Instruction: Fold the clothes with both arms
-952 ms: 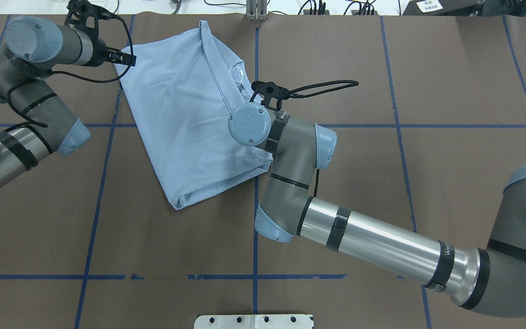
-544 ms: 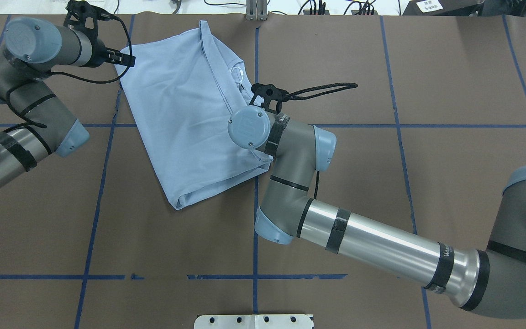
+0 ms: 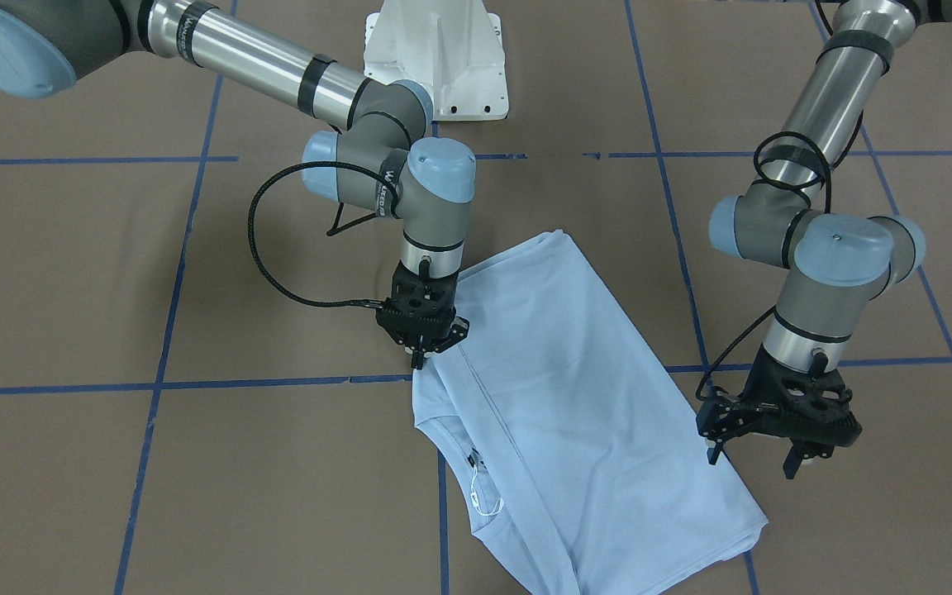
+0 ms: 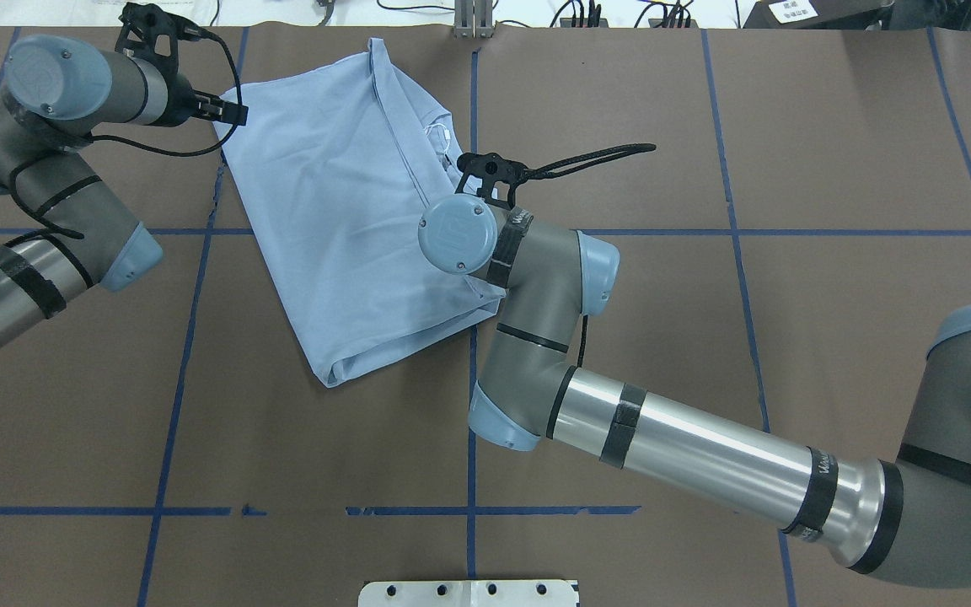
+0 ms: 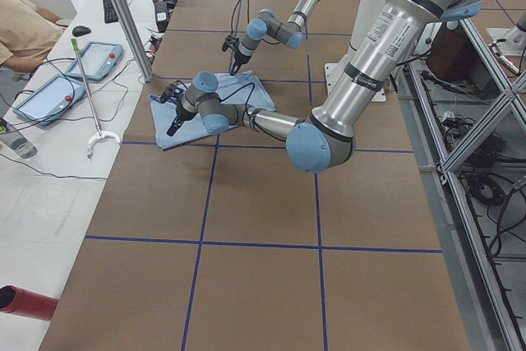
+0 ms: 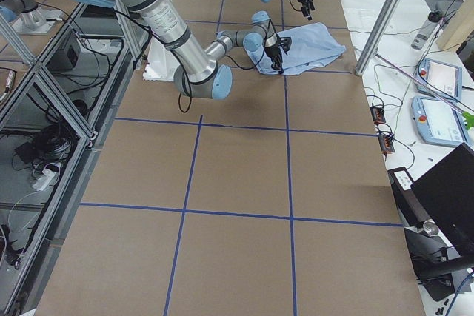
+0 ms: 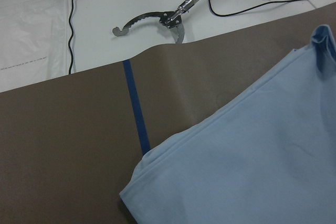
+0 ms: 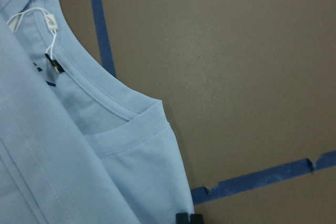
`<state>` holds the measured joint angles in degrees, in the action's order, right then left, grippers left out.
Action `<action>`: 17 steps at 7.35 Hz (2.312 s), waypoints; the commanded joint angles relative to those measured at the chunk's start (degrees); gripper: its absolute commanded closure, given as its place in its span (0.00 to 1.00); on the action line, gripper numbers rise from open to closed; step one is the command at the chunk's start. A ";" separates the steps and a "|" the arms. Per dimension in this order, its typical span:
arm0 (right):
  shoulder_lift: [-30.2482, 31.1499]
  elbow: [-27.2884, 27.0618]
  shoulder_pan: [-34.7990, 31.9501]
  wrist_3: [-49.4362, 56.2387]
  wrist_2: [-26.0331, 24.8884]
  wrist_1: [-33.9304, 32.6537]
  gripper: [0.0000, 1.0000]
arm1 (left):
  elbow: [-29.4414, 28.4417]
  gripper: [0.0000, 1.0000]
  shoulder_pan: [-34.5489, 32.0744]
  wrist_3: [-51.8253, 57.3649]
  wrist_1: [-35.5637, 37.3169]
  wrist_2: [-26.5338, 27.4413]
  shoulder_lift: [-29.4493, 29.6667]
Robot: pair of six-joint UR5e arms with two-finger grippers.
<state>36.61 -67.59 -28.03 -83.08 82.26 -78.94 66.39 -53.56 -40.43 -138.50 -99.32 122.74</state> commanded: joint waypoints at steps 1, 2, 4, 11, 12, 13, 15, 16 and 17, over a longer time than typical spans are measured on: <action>4.13 -7.24 -0.01 0.38 0.18 -2.60 1.00 | 0.05 0.00 0.12 0.00 -0.01 0.00 -0.04; 10.52 -16.08 1.21 0.20 -0.08 -3.92 1.00 | 0.05 0.00 0.12 0.00 -0.01 0.00 -0.04; 20.65 -31.65 7.33 -0.50 -4.53 -8.84 1.00 | 0.31 0.00 0.12 0.00 -0.01 0.00 -0.04; 27.64 -42.53 16.42 -3.15 -9.49 -12.55 0.00 | 1.37 0.00 0.47 -0.09 -0.01 -0.09 -0.04; 27.81 -42.36 18.86 -2.79 -10.53 -12.46 0.00 | 1.28 0.00 0.47 -0.09 -0.01 -0.09 -0.13; 27.73 -42.36 21.15 -0.35 -12.89 -12.46 0.07 | 1.28 0.00 0.47 -0.09 -0.01 -0.09 -0.13; 27.73 -42.36 22.05 8.33 -13.88 -12.29 0.43 | 1.28 0.00 0.73 -2.35 -0.01 -0.09 -0.04; 27.73 -42.27 22.05 11.59 -14.06 -12.20 0.52 | 1.37 0.00 0.82 -2.46 -0.01 -0.09 -0.13; 27.73 -42.18 21.70 16.76 -14.58 -12.02 0.61 | 1.37 0.00 0.82 -2.46 -0.01 -0.09 -0.13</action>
<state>64.35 -109.88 -6.16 -72.24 68.23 -91.16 67.73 -52.79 -42.60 -138.51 -99.41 122.63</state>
